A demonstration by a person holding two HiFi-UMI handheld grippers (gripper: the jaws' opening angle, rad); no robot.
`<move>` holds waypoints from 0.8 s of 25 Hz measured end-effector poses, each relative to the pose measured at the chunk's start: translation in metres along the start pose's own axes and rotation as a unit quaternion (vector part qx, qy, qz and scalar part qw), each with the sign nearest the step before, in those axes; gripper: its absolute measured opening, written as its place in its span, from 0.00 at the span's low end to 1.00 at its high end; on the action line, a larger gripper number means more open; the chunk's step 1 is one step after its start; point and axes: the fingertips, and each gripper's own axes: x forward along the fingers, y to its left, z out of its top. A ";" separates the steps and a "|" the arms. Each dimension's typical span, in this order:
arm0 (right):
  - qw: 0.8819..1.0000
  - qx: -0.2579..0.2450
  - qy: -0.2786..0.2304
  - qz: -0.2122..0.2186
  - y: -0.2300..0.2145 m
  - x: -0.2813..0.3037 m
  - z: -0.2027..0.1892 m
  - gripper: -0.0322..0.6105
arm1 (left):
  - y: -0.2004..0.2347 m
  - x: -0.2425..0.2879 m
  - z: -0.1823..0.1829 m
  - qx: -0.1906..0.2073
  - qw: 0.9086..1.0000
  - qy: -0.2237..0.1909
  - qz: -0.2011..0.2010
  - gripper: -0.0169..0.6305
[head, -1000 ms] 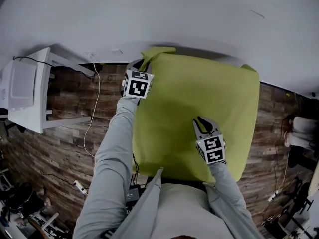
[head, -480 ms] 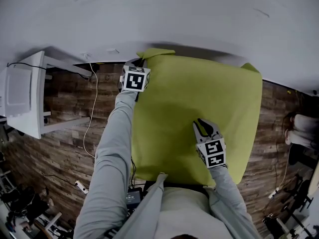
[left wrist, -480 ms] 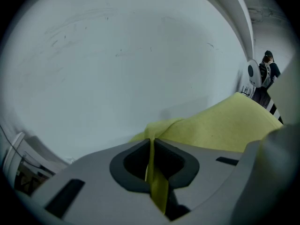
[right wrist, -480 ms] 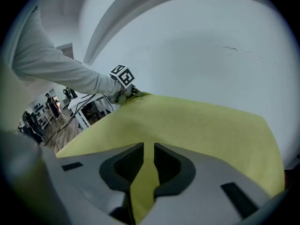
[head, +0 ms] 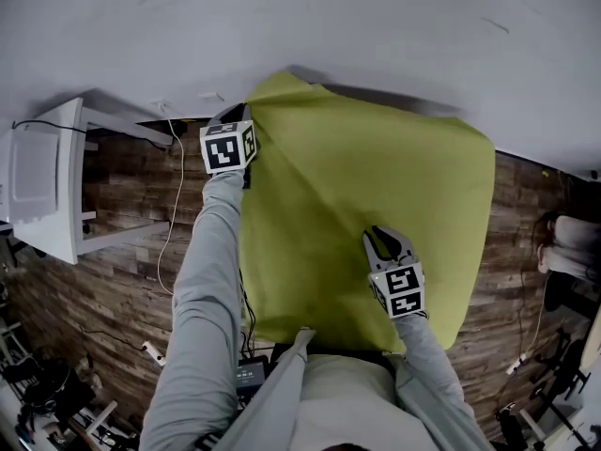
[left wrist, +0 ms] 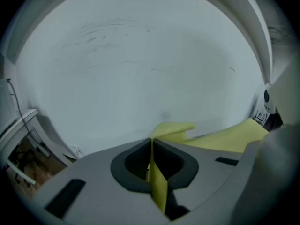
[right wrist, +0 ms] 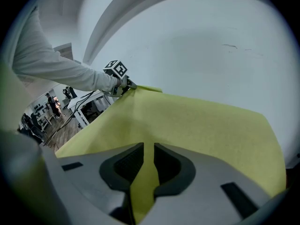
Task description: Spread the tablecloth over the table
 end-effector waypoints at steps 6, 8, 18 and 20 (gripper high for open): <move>1.000 0.004 0.003 -0.004 -0.006 -0.002 -0.004 0.16 | 0.025 0.008 -0.043 -0.043 0.996 0.068 0.045 0.08; 1.000 0.005 0.003 -0.004 -0.006 -0.003 -0.005 0.16 | 0.020 0.006 -0.044 -0.034 0.997 0.061 0.040 0.11; 1.000 0.003 -0.010 -0.006 -0.001 -0.009 0.003 0.16 | 0.002 -0.033 -0.033 -0.034 0.999 0.010 0.001 0.27; 1.000 0.003 -0.018 -0.010 0.000 -0.014 0.008 0.16 | -0.005 -0.045 -0.033 -0.026 1.000 0.006 -0.002 0.27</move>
